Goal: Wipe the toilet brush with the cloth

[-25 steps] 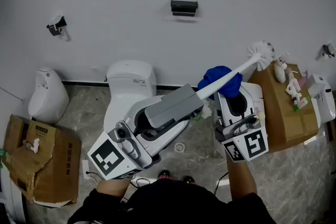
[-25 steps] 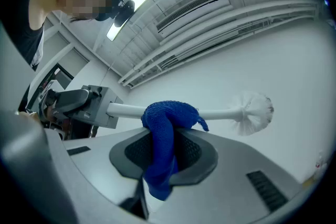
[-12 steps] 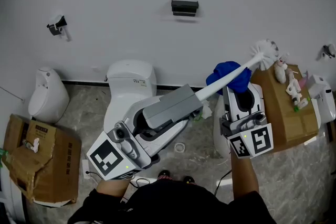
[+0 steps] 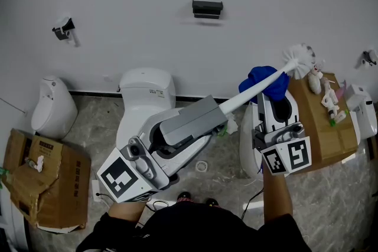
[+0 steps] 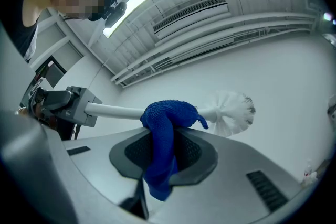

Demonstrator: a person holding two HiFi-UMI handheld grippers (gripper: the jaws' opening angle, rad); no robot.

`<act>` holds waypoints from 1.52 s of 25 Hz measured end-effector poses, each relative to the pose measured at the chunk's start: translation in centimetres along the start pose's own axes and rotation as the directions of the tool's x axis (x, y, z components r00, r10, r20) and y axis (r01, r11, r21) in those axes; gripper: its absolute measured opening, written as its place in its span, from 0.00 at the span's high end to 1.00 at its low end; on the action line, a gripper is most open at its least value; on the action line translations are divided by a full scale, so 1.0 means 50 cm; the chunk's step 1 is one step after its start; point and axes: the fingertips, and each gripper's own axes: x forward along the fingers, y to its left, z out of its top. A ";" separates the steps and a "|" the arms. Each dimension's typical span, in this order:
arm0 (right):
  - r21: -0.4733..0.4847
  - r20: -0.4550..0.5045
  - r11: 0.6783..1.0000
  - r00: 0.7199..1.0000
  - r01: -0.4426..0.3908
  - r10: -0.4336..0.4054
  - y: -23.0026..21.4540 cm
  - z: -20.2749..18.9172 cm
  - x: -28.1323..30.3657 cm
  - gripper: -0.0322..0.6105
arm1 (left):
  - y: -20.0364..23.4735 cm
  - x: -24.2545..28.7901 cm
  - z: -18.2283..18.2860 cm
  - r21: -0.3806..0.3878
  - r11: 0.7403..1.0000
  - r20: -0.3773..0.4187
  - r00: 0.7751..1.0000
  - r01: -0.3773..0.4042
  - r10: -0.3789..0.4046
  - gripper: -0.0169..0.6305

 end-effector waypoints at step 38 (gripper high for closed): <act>-0.034 -0.007 0.993 0.994 0.113 -0.113 -0.088 0.024 -0.024 0.82 | -0.008 0.002 0.019 0.007 1.000 0.008 1.000 0.025 -0.025 0.70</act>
